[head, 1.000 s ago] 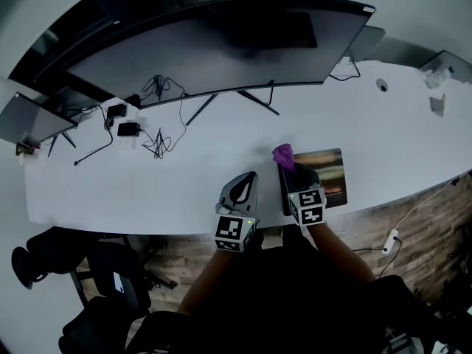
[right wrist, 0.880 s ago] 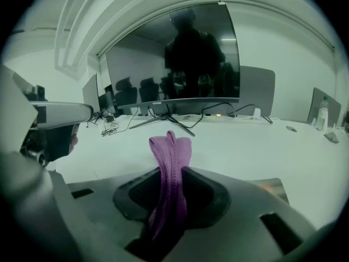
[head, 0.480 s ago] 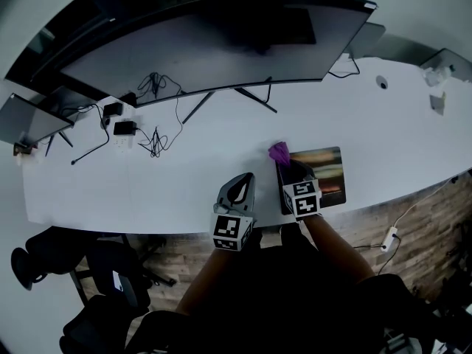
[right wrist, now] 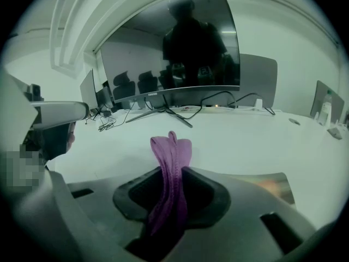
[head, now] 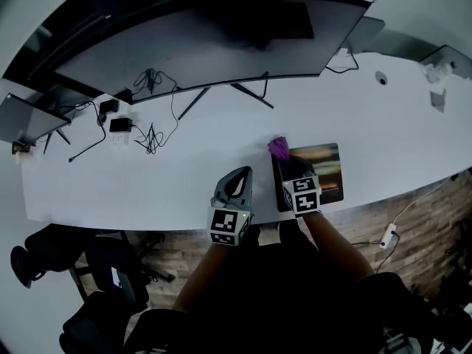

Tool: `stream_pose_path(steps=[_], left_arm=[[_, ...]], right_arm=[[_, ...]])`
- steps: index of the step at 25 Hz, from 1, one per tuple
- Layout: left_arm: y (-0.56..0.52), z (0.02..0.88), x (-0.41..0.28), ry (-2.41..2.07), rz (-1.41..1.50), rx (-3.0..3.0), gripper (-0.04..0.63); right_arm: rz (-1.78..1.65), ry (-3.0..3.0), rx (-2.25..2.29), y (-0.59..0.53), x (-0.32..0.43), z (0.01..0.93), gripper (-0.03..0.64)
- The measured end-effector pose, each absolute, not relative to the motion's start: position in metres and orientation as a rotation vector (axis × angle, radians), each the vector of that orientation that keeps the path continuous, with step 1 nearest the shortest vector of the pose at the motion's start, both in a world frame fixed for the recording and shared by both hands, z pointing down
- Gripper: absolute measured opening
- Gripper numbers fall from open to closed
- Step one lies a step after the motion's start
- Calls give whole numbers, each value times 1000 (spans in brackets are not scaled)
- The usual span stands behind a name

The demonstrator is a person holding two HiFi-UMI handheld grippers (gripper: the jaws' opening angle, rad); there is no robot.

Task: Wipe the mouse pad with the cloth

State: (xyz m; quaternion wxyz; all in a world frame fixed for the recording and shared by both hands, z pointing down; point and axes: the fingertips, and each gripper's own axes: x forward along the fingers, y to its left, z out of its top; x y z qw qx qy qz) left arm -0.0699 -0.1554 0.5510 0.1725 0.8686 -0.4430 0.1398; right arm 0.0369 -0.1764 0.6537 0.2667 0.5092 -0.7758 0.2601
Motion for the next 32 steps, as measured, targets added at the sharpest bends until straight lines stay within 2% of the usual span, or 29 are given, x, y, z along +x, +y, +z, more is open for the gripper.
stream_pose_path(steps=[21,32], left_arm=[[-148,561,-34,-1181,513,2539,18],[-139,569,-20,-1124,463,2498,18]], right_arm=[[689,-2014,1482,-174,115,656,118],[633,-1961,1511,-168,157,657,121]])
